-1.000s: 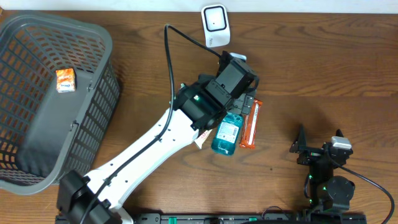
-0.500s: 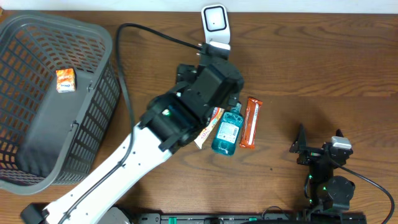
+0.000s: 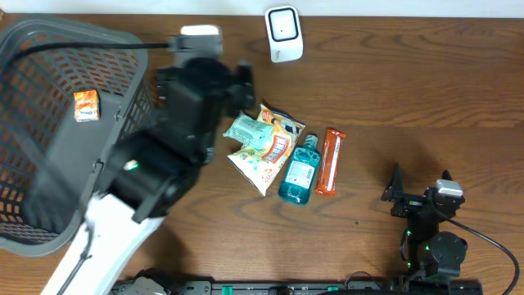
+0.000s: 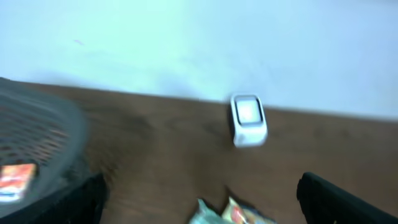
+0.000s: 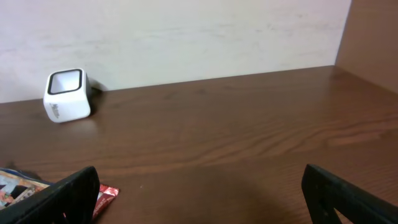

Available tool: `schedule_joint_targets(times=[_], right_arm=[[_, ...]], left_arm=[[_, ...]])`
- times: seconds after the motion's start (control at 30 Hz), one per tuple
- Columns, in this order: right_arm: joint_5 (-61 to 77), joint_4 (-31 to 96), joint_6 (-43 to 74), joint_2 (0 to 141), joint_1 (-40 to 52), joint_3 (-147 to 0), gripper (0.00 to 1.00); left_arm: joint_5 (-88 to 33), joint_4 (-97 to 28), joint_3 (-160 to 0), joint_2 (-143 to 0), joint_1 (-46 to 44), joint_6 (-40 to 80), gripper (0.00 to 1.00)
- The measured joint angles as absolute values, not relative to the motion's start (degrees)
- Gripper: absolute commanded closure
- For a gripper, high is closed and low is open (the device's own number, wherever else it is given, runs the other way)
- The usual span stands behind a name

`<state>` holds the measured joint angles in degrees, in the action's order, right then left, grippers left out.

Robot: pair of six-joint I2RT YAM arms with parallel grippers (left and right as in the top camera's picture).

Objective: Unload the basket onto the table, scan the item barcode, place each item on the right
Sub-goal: 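Release the bottle and return the left gripper into the basket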

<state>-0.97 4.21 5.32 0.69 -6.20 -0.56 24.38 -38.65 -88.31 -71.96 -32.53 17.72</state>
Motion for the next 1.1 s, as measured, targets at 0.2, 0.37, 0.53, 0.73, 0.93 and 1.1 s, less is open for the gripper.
schedule_joint_targets(times=[0.2,0.37,0.53,0.73,0.93,1.1], right_arm=[[-0.97,4.21,5.32,0.69,-6.2,-0.56,0.01],[-0.97,4.21,5.34,0.69,-6.2,-0.56,0.01],[-0.97,4.21,5.34,0.69,-6.2,-0.56,0.01],[-0.97,4.21,5.34,0.69,-6.2,-0.56,0.01],[-0.97,4.21,5.34,0.69,-6.2,-0.56,0.01],[-0.97,4.21,5.34,0.69,-6.2,-0.56,0.01]], left_arm=[[24.38,-37.82,-88.31,-66.41,-29.04,17.74,0.02],[24.38,-37.85,-88.31,-64.36,-28.93,17.72,0.02],[24.38,-37.21,-88.31,-63.96,-28.91,17.72,0.02],[24.58,-35.94,-88.31,-63.96,-28.14,17.72,0.02],[24.88,-34.87,-88.31,-63.96,-25.23,17.69,0.02],[25.28,-34.52,-88.6,-63.94,-21.3,16.53,0.02]])
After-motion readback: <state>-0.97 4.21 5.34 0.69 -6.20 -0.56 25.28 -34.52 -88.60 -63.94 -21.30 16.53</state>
